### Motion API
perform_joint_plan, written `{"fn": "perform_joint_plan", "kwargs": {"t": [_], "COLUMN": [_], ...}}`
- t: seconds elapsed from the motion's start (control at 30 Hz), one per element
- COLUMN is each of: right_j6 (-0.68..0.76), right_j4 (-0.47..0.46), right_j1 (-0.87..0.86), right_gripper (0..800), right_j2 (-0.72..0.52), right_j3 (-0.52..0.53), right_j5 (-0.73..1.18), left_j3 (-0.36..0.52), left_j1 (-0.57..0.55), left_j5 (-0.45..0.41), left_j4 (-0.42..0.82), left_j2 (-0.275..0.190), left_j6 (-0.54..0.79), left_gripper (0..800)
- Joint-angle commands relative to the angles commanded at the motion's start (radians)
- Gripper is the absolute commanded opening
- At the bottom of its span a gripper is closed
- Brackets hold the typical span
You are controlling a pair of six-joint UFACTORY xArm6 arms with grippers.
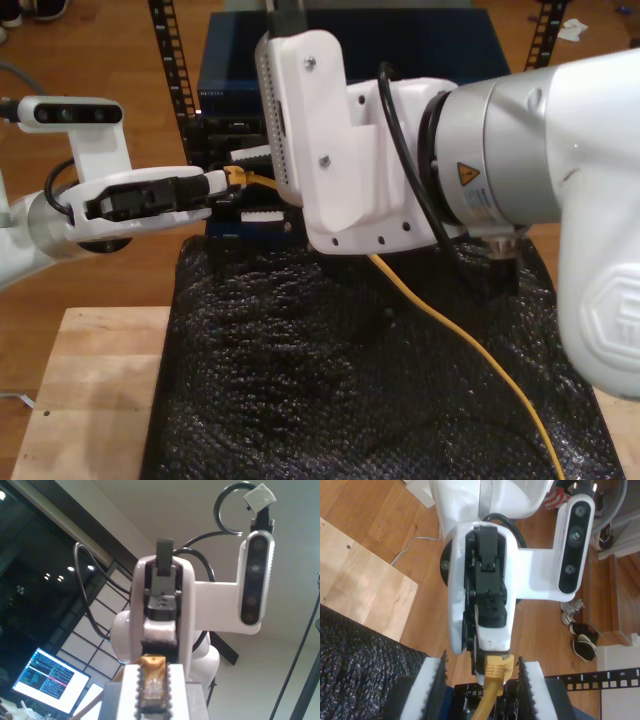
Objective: Grab the cable and plug it in
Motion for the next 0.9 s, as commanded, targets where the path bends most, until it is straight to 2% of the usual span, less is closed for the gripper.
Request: {"fn": "perform_joint_plan", "kwargs": {"t": [0.47,0.77,0.9], "right_j6": [0.0,0.002,0.0], "right_j4": [0.002,0.002,0.002], "right_j1": [0.002,0.002,0.002], "right_gripper": [247,151,151], "right_j2": [0.0,0.0,0.0], "right_j3": [0.0,0.003,0.003], "right_j5": [-0.005,-0.038,-0.04], "left_j3": [0.0,0.0,0.0], "left_j1": [-0.002,-0.002,-0.003], "left_j5": [0.0,0.002,0.002], "left_j4": [0.003,0.003,0.003], "left_j2": [-0.002,-0.002,-0.002], "left_j6": [-0.002,0.0,-0.002], "left_gripper": [30,30,31]}}
